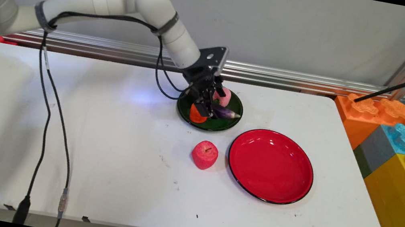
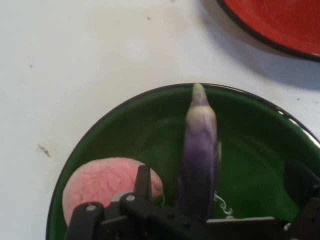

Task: Pick up the eggplant from the green plate, then place the picked object on the table

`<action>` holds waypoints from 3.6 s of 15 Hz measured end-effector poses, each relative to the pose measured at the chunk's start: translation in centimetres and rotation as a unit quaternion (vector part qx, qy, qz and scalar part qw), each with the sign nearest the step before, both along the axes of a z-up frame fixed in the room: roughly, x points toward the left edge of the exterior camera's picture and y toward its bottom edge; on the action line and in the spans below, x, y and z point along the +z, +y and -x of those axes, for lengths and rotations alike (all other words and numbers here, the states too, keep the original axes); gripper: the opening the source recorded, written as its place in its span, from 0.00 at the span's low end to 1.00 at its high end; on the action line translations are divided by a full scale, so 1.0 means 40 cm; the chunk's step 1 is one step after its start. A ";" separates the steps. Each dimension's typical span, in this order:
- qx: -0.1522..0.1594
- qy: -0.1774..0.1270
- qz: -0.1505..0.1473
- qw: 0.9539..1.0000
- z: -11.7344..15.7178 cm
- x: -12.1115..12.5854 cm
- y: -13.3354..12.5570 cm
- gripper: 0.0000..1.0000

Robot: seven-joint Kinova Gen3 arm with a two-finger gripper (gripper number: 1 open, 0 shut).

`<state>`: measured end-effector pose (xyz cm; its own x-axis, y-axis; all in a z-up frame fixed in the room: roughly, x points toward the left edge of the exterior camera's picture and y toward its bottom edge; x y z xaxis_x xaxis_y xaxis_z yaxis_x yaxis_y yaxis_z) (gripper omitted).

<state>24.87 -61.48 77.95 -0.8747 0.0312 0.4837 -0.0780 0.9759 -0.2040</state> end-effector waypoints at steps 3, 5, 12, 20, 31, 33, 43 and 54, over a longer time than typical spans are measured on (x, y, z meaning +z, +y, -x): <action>-0.013 -0.011 0.014 1.000 0.021 -0.024 -0.010 1.00; -0.021 -0.019 0.022 0.999 0.033 -0.040 -0.016 1.00; -0.038 -0.034 0.041 0.998 0.060 -0.078 -0.028 1.00; -0.042 -0.034 0.051 0.997 0.073 -0.083 -0.030 0.00; -0.010 -0.015 0.065 0.998 0.112 0.076 0.012 0.00; 0.002 -0.013 0.067 0.998 0.121 0.111 0.025 0.00; 0.101 0.015 0.026 0.994 0.195 0.312 0.204 0.00; 0.156 0.007 -0.075 0.985 0.161 0.356 0.523 0.00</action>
